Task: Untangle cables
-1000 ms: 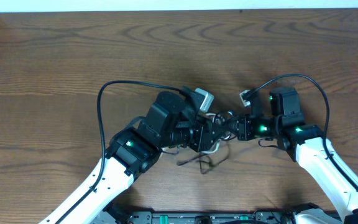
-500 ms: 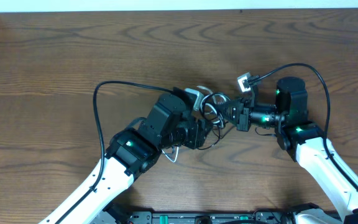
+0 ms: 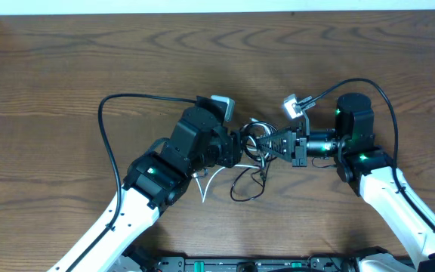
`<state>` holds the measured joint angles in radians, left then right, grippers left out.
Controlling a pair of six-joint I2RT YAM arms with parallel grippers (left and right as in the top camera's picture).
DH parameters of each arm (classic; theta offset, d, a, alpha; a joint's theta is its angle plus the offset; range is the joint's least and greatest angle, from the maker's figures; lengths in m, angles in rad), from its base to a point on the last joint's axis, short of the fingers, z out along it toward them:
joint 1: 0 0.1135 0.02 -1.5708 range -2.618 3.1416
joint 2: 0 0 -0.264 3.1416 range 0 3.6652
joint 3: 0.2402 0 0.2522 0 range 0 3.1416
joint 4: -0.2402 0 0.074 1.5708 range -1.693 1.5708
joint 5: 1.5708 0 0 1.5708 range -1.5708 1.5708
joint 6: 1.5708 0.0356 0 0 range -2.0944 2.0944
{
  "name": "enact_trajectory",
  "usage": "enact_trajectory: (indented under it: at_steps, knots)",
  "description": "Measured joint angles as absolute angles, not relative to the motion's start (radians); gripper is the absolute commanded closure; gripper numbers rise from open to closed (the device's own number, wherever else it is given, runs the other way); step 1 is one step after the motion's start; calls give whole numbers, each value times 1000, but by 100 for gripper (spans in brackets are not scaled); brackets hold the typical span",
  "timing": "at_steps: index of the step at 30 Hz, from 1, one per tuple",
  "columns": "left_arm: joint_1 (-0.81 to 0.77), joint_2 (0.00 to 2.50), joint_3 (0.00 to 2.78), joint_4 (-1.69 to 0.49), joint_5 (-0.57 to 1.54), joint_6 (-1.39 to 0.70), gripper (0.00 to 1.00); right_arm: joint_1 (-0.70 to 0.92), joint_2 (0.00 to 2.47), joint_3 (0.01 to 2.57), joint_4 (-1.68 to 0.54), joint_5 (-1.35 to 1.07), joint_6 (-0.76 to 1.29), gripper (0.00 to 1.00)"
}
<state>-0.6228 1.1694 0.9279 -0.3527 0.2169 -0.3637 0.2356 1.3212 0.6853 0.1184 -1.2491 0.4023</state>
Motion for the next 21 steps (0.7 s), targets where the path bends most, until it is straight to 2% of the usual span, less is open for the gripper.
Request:
enact_trajectory:
  at_steps: [15, 21]
  knots:
    - [-622, 1169, 928, -283, 347, -366, 47, 270, 1321, 685, 119, -1268, 402, 99]
    - [-622, 1169, 928, -288, 332, -355, 52, 274, 1321, 685, 111, -1268, 403, 99]
